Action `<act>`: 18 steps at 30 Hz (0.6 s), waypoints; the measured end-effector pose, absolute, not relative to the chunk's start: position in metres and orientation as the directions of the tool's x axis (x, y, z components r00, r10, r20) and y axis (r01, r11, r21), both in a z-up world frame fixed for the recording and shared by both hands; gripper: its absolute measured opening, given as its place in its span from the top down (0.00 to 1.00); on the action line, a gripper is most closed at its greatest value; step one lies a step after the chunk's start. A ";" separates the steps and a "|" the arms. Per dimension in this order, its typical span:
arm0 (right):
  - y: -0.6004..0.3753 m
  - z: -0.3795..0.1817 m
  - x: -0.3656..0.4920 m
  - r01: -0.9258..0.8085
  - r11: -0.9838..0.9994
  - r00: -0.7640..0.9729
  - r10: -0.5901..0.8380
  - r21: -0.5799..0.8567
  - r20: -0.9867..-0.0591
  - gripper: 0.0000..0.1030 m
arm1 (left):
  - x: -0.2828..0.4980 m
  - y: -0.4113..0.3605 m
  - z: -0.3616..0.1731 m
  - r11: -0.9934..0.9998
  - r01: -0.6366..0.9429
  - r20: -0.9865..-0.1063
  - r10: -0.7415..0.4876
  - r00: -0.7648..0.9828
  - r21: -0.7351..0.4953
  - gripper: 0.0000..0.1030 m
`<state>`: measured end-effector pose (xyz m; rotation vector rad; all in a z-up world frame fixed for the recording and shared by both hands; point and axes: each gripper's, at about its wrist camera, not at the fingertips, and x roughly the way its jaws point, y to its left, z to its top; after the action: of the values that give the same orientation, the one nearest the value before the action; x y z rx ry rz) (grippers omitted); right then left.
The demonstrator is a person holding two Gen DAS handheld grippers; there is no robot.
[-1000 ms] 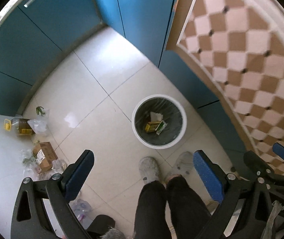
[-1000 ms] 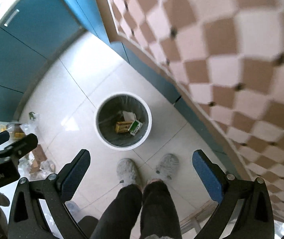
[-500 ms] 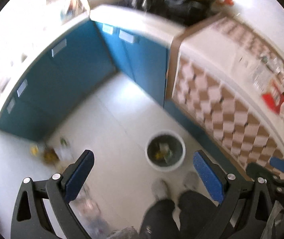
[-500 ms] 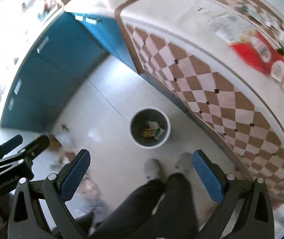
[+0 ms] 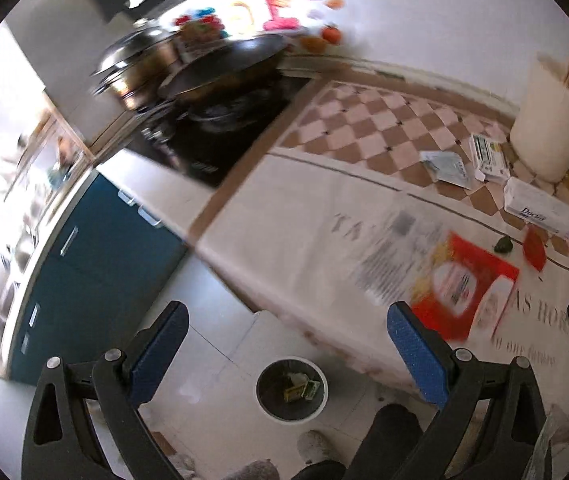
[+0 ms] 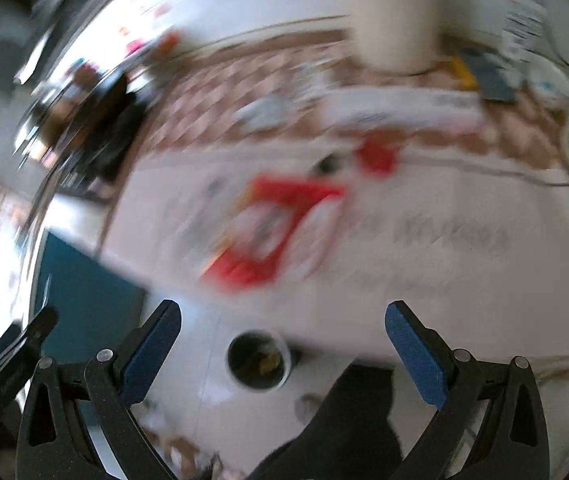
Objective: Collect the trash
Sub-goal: 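Grasp the dark green piece with the left tool while the right tool grasps the red wrapper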
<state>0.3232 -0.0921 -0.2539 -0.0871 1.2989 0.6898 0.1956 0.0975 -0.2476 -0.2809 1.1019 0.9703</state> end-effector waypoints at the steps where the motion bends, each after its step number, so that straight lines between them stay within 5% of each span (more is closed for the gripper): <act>1: -0.094 -0.262 0.344 -0.492 0.817 0.112 0.401 0.299 -0.909 0.00 | 0.213 0.099 -0.255 0.581 -0.766 -0.850 0.519 0.090 0.274 0.01; 5: -0.077 -0.310 0.424 -0.446 0.857 0.117 0.343 0.260 -0.932 0.01 | 0.277 0.113 -0.292 0.608 -0.721 -0.876 0.483 0.003 0.333 0.01; 8: -0.049 -0.346 0.457 -0.450 0.857 0.086 0.321 0.250 -0.943 0.15 | 0.308 0.121 -0.313 0.645 -0.698 -0.908 0.418 -0.018 0.310 0.01; 11: -0.025 -0.378 0.478 -0.472 0.846 0.048 0.306 0.248 -0.951 0.31 | 0.333 0.122 -0.328 0.687 -0.680 -0.939 0.344 -0.009 0.258 0.02; 13: -0.015 -0.374 0.480 -0.517 0.827 0.110 0.319 0.220 -0.941 0.63 | 0.347 0.117 -0.335 0.719 -0.661 -0.956 0.294 0.011 0.214 0.03; 18: -0.026 -0.367 0.482 -0.536 0.799 0.070 0.362 0.271 -0.930 0.90 | 0.384 0.095 -0.343 0.798 -0.600 -0.986 0.138 0.095 0.054 0.11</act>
<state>0.4818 -0.0261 -0.3667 -0.1579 1.3398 0.6797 0.3837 0.0950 -0.3435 -0.4111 1.3755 0.5704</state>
